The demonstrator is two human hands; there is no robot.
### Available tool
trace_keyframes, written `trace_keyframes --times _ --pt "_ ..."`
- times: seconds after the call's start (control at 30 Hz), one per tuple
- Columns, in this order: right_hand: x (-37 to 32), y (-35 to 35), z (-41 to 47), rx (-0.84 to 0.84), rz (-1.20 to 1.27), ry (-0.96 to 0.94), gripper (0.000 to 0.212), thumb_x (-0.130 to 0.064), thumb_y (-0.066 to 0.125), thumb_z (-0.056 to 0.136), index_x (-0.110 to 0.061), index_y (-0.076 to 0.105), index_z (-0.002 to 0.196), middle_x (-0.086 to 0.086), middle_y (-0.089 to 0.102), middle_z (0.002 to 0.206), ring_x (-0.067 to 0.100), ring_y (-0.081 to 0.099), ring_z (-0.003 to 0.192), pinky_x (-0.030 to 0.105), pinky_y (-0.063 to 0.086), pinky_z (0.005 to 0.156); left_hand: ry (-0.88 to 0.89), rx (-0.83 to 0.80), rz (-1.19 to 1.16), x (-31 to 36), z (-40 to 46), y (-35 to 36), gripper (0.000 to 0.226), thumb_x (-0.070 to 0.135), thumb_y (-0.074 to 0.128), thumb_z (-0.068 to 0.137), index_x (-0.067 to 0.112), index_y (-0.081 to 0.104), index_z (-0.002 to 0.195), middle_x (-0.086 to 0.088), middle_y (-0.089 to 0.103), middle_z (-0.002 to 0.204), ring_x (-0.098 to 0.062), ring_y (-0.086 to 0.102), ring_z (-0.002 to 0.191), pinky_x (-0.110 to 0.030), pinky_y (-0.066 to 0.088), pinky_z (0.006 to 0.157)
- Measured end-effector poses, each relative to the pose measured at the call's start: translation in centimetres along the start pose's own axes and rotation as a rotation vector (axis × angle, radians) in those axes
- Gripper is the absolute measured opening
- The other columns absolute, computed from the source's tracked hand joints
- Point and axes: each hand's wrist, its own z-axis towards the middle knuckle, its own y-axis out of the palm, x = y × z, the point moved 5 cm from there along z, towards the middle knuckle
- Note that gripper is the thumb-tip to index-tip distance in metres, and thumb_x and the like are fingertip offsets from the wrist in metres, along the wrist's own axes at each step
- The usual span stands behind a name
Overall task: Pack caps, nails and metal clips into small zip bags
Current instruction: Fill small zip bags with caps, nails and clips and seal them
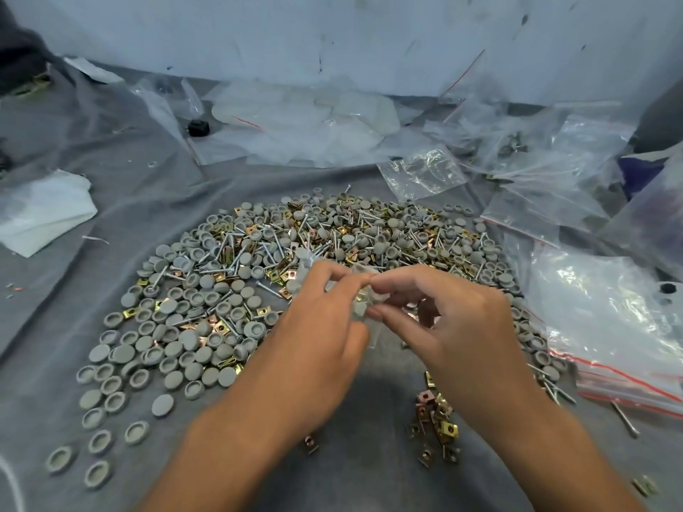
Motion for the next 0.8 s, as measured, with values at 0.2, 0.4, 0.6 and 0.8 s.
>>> trace_keyframes --times 0.2,0.4,0.6,0.8 --pt "1.3 -0.7 0.0 0.113 0.082 0.089 0.025 -0.019 0.065 0.099 -0.034 0.063 0.120 -0.021 0.065 0.111 0.005 0.065 0.102 0.021 0.051 0.076 0.029 0.142 0.015 0.4 -0.2 -1.7 0.041 0.021 0.044 0.095 0.040 0.051 0.132 0.033 0.044 0.119 0.016 0.048 0.104 -0.007 0.039 0.087" --pt "1.2 0.3 0.8 -0.048 0.252 0.104 0.033 -0.035 0.051 0.105 -0.037 0.058 0.137 -0.021 0.062 0.132 0.006 0.056 0.129 0.027 0.047 0.102 0.104 0.171 0.055 1.6 -1.2 -4.3 0.048 0.009 0.062 0.086 0.053 0.055 0.104 0.021 0.060 0.090 0.000 0.060 0.087 -0.015 0.040 0.064" --pt "0.9 -0.2 1.1 0.137 0.529 0.167 0.007 -0.035 0.065 0.097 -0.038 0.070 0.100 -0.009 0.071 0.097 0.012 0.067 0.090 0.019 0.052 0.076 0.102 0.496 -0.148 1.9 -1.8 -6.5 0.033 0.013 0.074 0.086 0.037 0.058 0.103 0.021 0.069 0.093 0.008 0.064 0.083 -0.011 0.046 0.062" --pt "0.1 1.2 1.4 0.152 0.684 0.238 0.013 -0.039 0.059 0.097 -0.030 0.068 0.096 -0.011 0.070 0.088 0.000 0.064 0.079 0.014 0.051 0.067 -0.003 0.439 -0.442 1.4 -1.6 -6.0 0.035 0.052 0.073 0.081 0.038 0.058 0.110 0.020 0.072 0.104 0.000 0.069 0.099 -0.020 0.053 0.080"
